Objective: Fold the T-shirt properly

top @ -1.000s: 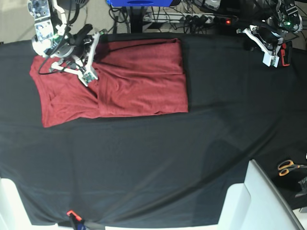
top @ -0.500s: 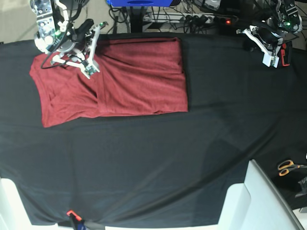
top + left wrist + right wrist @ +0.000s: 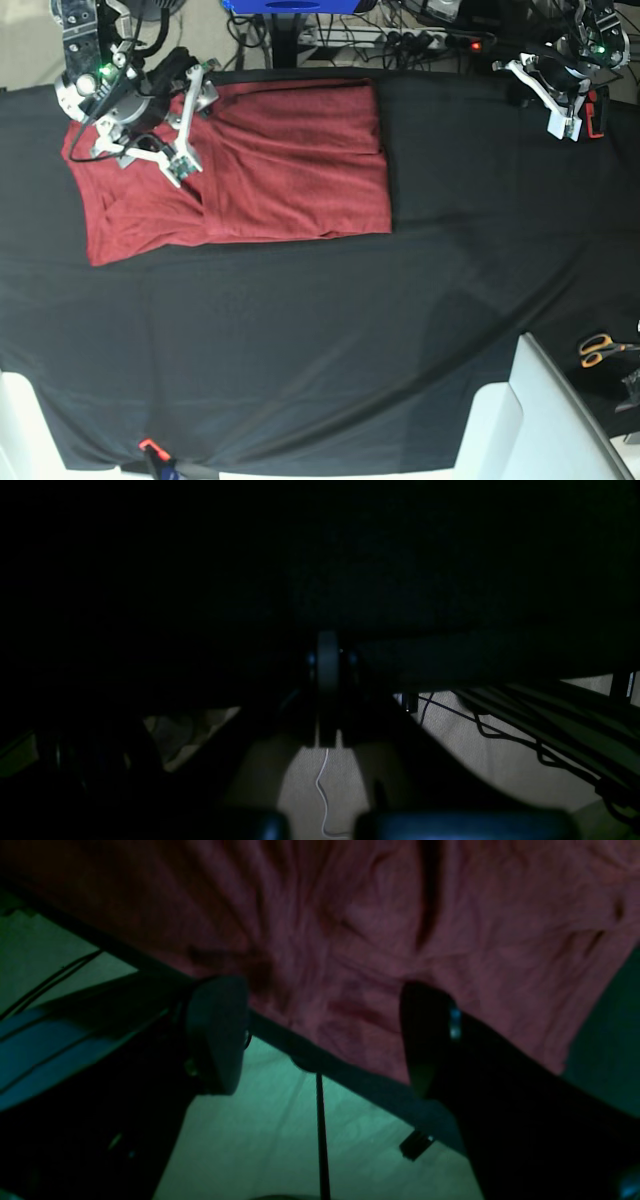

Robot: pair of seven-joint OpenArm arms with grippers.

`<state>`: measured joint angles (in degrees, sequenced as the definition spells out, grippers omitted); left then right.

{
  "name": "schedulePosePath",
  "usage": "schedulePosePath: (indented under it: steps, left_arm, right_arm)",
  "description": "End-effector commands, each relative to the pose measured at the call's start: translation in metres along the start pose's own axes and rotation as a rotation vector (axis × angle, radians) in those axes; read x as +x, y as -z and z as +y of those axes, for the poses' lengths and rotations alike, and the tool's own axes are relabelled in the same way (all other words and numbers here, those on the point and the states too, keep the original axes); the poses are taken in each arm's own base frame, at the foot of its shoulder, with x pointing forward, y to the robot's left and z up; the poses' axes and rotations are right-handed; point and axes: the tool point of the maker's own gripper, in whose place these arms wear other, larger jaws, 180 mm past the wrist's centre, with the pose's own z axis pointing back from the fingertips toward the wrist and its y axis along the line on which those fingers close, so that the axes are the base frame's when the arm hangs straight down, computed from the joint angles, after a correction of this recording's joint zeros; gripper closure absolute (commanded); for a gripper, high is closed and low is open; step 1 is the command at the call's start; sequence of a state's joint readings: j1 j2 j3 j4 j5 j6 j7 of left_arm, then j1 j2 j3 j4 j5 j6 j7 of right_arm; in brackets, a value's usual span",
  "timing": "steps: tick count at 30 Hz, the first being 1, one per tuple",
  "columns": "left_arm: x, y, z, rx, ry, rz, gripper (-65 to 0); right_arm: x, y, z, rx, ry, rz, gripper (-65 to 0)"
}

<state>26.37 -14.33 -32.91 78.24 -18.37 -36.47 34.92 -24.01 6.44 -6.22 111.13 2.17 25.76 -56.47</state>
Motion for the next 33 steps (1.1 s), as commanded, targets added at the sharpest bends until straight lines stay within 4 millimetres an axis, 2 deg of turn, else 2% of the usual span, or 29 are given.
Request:
schedulePosePath:
  steps: [1, 3, 4, 6, 7, 8, 9, 11, 13, 15, 19, 21, 27, 33]
  left_arm:
    - [0.001, -0.004, 0.005, 0.010, 0.014, 0.002, 0.0]
    - [0.001, -0.004, 0.005, 0.010, 0.014, 0.002, 0.0]
    - [0.001, -0.003, 0.004, 0.009, 0.013, 0.001, 0.0]
    - [0.001, -0.003, 0.004, 0.008, 0.014, 0.001, 0.0]
    - [0.001, -0.003, 0.003, 0.007, 0.015, 0.002, 0.0]
    - [0.001, -0.003, 0.003, 0.006, 0.014, 0.002, 0.0]
    - [0.001, -0.003, 0.003, 0.006, 0.014, 0.002, 0.0]
    - [-0.001, -0.003, 0.003, 0.006, 0.013, 0.005, 0.0]
    - [-0.002, -0.004, 0.004, 0.009, 0.009, 0.007, 0.0]
    - [-0.002, -0.004, 0.004, 0.009, 0.009, 0.007, 0.0]
    - [-0.003, -0.004, 0.004, 0.007, 0.006, 0.005, 0.0]
    - [-0.003, -0.004, 0.003, 0.006, 0.005, 0.005, 0.0]
    - [-0.003, -0.004, 0.003, 0.006, 0.005, 0.005, 0.0]
    - [-0.003, -0.004, 0.003, 0.007, 0.006, 0.006, 0.0]
  right_arm:
    - [0.013, -0.004, -0.004, -0.011, -0.007, -0.046, -43.2]
    - [0.028, -0.004, -0.010, -0.023, -0.020, -0.078, -38.3]
    - [0.038, -0.003, -0.012, -0.025, -0.033, -0.097, -33.2]
    - [0.056, -0.001, -0.014, -0.026, -0.071, -0.125, -18.6]
    - [0.067, -0.001, -0.018, -0.033, -0.083, -0.143, -8.0]
    - [0.077, 0.001, -0.022, -0.041, -0.086, -0.157, 0.0]
    - [0.085, 0.004, -0.028, -0.048, -0.089, -0.164, 0.0]
    - [0.095, 0.012, -0.039, -0.057, -0.087, -0.158, -4.7]
    - [0.103, 0.023, -0.050, -0.060, -0.080, -0.140, -2.6]
    - [0.108, 0.034, -0.050, -0.041, -0.063, -0.121, -0.2]
    - [0.106, 0.056, -0.038, 0.012, -0.032, -0.083, -0.2]
    - [0.108, 0.062, -0.033, 0.032, -0.022, -0.091, -0.2]
    - [0.095, 0.078, -0.026, 0.065, -0.005, -0.064, -0.2]
    - [0.095, 0.096, -0.035, 0.076, 0.017, -0.064, -0.2]
